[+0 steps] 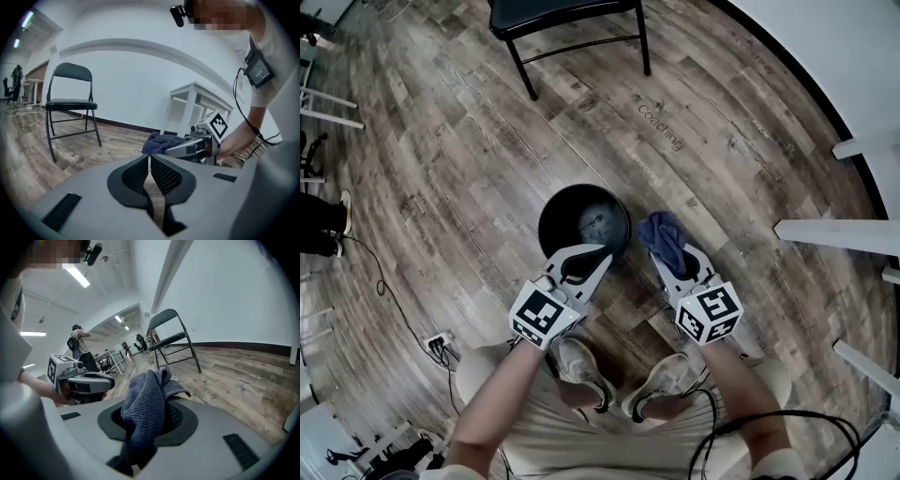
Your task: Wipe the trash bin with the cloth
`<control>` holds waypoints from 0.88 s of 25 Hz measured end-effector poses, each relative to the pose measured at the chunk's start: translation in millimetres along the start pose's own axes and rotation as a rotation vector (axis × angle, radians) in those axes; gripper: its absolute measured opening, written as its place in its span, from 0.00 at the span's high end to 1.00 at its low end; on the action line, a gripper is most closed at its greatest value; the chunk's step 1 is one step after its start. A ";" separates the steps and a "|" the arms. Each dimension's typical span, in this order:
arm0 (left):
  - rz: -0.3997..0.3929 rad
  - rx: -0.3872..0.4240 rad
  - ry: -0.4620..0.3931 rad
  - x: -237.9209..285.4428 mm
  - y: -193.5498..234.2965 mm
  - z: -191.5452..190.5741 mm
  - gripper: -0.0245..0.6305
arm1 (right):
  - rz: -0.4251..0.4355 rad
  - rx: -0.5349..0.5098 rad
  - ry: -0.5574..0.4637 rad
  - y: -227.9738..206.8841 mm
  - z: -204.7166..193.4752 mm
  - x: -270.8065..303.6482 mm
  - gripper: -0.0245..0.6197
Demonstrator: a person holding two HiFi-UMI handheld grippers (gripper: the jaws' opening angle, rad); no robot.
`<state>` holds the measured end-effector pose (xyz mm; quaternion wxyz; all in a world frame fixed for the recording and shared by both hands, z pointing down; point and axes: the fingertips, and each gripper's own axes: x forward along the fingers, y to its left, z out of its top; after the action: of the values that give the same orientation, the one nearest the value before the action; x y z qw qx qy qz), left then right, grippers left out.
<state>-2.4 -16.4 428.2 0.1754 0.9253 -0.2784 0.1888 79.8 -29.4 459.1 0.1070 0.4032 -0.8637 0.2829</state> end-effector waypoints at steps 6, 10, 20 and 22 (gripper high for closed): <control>-0.031 -0.083 -0.043 24.1 13.4 1.6 0.88 | 0.009 -0.058 0.079 -17.8 -14.7 24.1 0.79; -0.043 -0.080 0.062 40.6 -6.1 -27.8 0.86 | -0.015 -0.028 0.120 -32.1 -18.2 34.6 0.79; 0.058 -0.013 0.209 48.5 8.6 -89.6 0.81 | 0.029 0.117 0.350 -41.9 -76.4 71.3 0.79; 0.043 0.006 0.233 51.0 3.9 -97.0 0.81 | 0.026 0.092 0.377 -42.8 -83.1 77.6 0.79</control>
<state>10.4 -0.7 536.0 0.1996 0.8914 -0.2753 0.2995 58.1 -53.0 576.3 0.2447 0.3363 -0.8196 0.3941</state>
